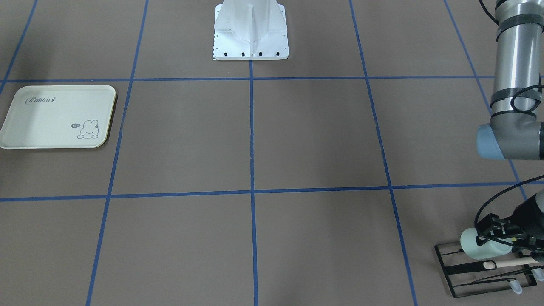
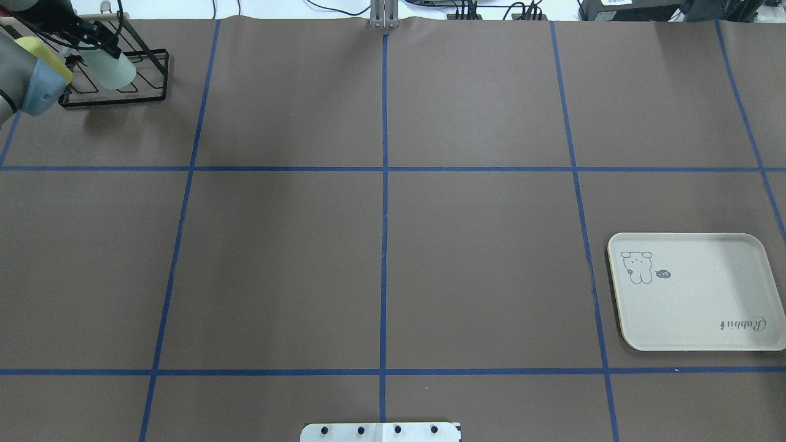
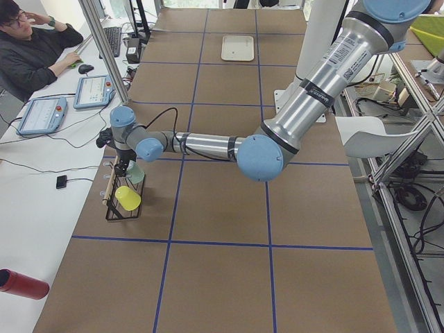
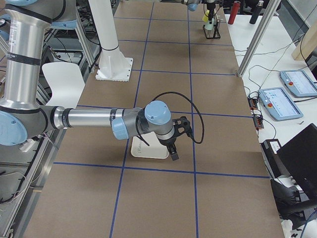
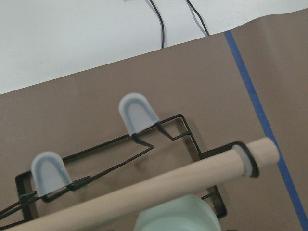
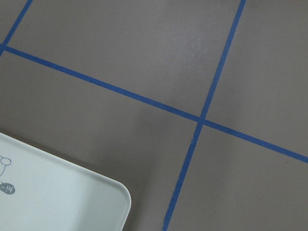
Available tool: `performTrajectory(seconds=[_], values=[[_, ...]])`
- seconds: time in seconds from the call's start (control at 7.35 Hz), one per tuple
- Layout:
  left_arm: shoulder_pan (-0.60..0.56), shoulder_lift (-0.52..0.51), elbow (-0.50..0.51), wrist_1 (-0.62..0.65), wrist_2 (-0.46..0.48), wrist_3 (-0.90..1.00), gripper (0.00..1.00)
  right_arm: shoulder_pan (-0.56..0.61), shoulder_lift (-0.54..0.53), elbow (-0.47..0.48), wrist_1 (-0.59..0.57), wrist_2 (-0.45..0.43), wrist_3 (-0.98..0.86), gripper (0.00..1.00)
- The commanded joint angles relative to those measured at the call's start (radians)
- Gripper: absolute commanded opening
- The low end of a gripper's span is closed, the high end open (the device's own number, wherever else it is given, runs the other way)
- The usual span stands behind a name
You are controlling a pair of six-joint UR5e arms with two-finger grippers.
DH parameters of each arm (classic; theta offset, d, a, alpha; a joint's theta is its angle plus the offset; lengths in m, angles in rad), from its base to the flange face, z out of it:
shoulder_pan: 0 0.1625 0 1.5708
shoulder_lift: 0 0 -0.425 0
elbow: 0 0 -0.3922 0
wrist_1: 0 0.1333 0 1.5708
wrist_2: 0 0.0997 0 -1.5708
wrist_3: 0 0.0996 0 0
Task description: Left arm grabs green cup and hands to right arm on tray
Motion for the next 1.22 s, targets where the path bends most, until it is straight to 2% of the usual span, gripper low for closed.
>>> performTrajectory(seconds=[0.0,0.27,0.68,1.09], values=[[0.000,0.001,-0.005,0.000,0.000,-0.001,0.49,0.000,0.000,0.000,0.000,0.000,0.000,1.00],[0.000,0.001,-0.021,0.002,-0.002,-0.001,0.17,0.000,0.000,0.000,0.000,-0.001,0.000,1.00],[-0.009,0.019,-0.074,0.006,-0.034,-0.001,0.13,0.000,0.000,-0.006,0.000,0.000,0.000,1.00],[-0.069,0.053,-0.158,0.015,-0.054,-0.003,0.12,0.000,0.000,-0.008,0.000,0.000,0.000,1.00]])
